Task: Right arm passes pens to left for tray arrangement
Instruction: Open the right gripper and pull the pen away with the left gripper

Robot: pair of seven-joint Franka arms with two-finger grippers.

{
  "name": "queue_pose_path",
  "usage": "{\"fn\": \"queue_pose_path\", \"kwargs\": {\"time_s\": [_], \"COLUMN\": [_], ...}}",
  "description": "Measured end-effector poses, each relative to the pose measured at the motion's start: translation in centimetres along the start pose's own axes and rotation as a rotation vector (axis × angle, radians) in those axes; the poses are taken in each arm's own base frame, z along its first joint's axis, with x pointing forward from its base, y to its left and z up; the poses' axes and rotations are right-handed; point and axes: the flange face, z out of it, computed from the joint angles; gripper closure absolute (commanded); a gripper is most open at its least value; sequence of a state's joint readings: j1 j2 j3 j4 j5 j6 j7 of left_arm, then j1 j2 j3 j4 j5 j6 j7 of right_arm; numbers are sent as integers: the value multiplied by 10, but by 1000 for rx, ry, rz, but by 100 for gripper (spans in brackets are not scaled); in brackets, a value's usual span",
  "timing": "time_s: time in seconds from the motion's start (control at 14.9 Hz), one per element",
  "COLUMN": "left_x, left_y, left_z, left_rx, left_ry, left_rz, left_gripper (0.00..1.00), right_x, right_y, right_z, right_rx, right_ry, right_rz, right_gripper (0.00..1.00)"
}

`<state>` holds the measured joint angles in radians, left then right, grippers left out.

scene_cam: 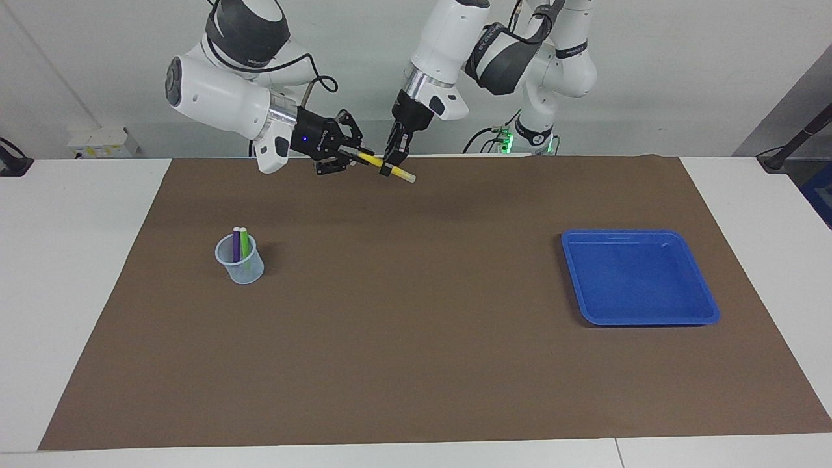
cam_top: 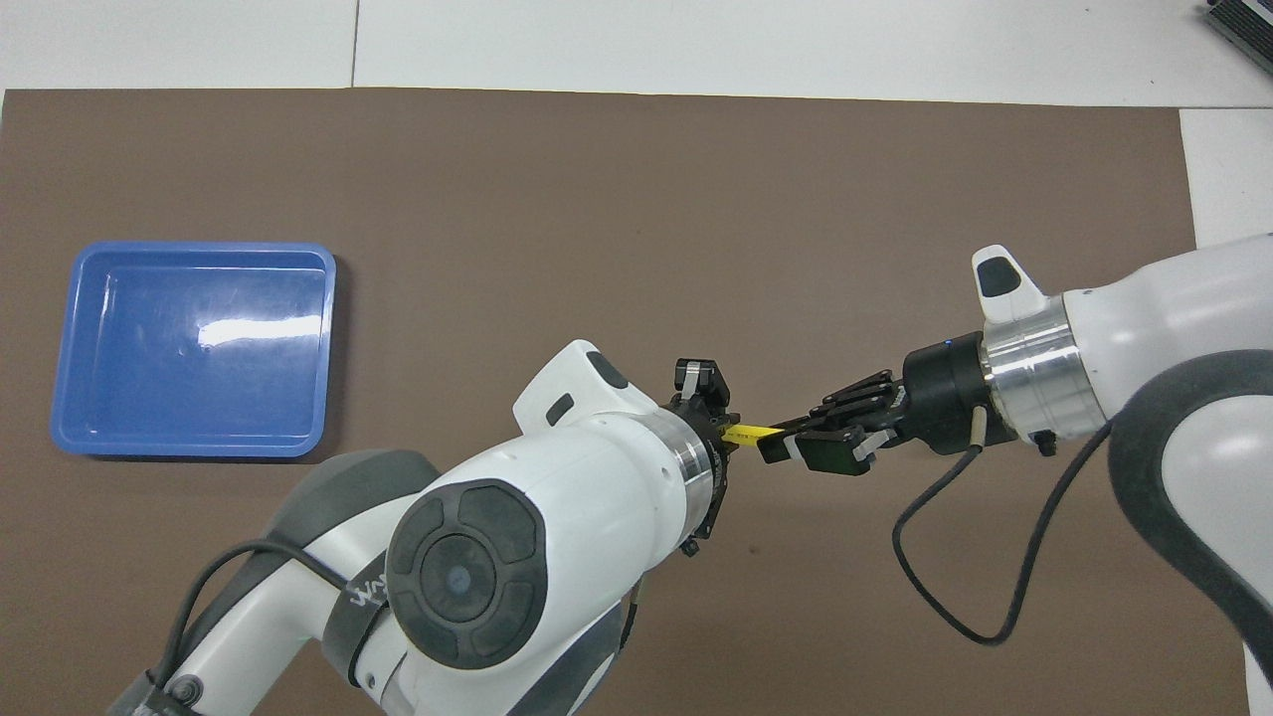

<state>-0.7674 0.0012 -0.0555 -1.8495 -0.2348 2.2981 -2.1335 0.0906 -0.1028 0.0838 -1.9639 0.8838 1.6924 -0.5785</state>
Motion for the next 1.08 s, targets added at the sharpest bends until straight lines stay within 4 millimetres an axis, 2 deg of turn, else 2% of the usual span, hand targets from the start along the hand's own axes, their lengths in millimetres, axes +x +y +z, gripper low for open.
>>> {"fn": "queue_pose_path", "kwargs": {"time_s": [0.07,0.13,0.2,0.27,0.47,0.61,0.81,1.08], "left_x": [0,0,0,0,3,14,58,143], "left_y": [0,0,-1,-1,-1,2,23,59], "left_z": [0,0,1,2,3,5,3,-11], "left_rx": [0,2,5,8,20,47,113,185], "left_ry": [0,2,5,7,21,49,106,150], "left_rz": [0,1,2,3,6,42,145,293], "left_gripper": [100,100,100,100,100,100,100,100], "right_x": [0,0,1,3,5,5,5,3], "right_y": [0,0,-1,-1,-3,-3,-3,2], "right_z": [0,0,0,1,2,2,2,0], "right_rx": [0,-1,-5,-11,-19,-19,-20,-64], "right_ry": [0,1,7,15,26,25,26,5], "right_rz": [4,15,25,31,33,32,32,28], "right_gripper": [31,13,4,1,0,0,0,0]}}
